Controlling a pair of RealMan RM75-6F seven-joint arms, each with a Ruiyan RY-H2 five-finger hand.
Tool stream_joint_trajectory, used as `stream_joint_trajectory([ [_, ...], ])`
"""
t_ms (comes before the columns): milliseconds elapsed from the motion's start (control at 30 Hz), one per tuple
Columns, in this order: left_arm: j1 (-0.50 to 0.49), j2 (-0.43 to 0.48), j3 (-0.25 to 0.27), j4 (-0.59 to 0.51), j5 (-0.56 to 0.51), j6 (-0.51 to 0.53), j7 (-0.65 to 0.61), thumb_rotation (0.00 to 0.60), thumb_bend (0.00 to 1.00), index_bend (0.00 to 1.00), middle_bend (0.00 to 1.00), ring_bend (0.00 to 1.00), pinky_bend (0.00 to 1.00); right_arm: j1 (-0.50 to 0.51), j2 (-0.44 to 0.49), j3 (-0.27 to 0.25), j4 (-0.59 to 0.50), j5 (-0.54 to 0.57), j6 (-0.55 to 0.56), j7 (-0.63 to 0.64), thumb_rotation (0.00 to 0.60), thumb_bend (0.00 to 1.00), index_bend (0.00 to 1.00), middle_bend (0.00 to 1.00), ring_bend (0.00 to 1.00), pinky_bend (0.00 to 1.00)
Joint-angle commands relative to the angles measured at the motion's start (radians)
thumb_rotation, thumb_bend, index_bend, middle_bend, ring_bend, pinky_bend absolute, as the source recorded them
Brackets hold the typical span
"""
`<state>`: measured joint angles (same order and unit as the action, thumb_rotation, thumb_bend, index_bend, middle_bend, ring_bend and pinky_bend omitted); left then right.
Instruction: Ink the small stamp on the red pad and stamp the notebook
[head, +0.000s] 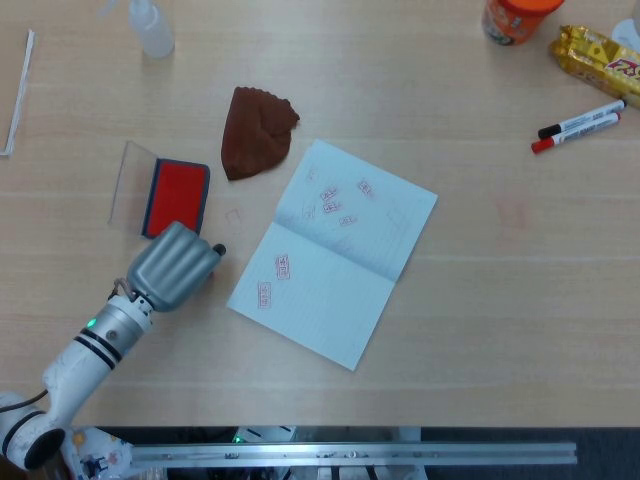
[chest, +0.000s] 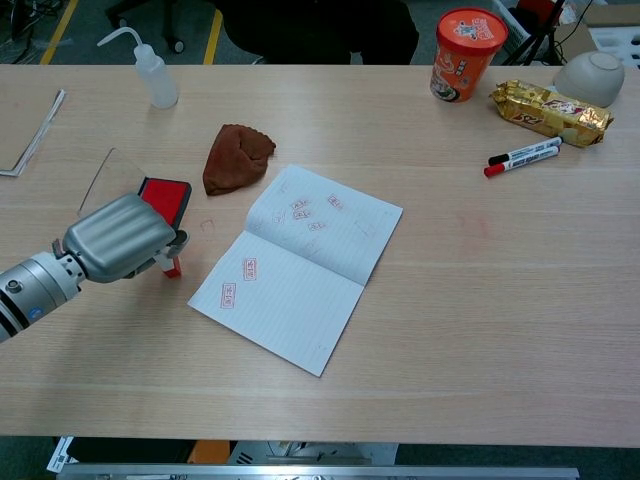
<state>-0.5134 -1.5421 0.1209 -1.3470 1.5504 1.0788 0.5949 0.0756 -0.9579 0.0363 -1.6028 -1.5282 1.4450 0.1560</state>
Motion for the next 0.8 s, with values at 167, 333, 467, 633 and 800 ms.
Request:
stream_joint_trajectory([
  [167, 0.010, -0.009, -0.005, 0.003, -0.001, 0.002, 0.004, 0.600, 0.38, 0.47, 1.00, 1.00, 1.00, -0.003, 0.003, 0.000, -0.005, 0.001, 0.005, -0.002, 0.600, 0.30, 0.31, 0.41, 0.33, 0.41],
  [333, 0.015, -0.007, -0.007, 0.001, 0.007, 0.010, 0.006, 0.600, 0.38, 0.46, 1.00, 1.00, 1.00, -0.005, 0.005, 0.001, -0.008, 0.000, 0.009, -0.004, 0.600, 0.30, 0.31, 0.41, 0.33, 0.41],
  [467, 0.021, 0.005, -0.012, -0.014, 0.009, 0.019, 0.007, 0.600, 0.38, 0.43, 1.00, 1.00, 1.00, -0.005, 0.006, 0.003, -0.009, 0.000, 0.012, -0.004, 0.600, 0.30, 0.31, 0.41, 0.33, 0.41],
  [633, 0.032, 0.049, -0.021, -0.086, 0.008, 0.044, 0.013, 0.600, 0.38, 0.34, 1.00, 1.00, 1.00, -0.005, 0.009, 0.005, -0.012, 0.000, 0.015, -0.004, 0.600, 0.30, 0.31, 0.41, 0.33, 0.41],
  [800, 0.050, 0.141, -0.041, -0.224, -0.014, 0.084, -0.025, 0.600, 0.38, 0.32, 0.97, 0.96, 1.00, -0.004, 0.013, 0.010, -0.012, 0.013, 0.010, 0.008, 0.600, 0.30, 0.31, 0.41, 0.33, 0.41],
])
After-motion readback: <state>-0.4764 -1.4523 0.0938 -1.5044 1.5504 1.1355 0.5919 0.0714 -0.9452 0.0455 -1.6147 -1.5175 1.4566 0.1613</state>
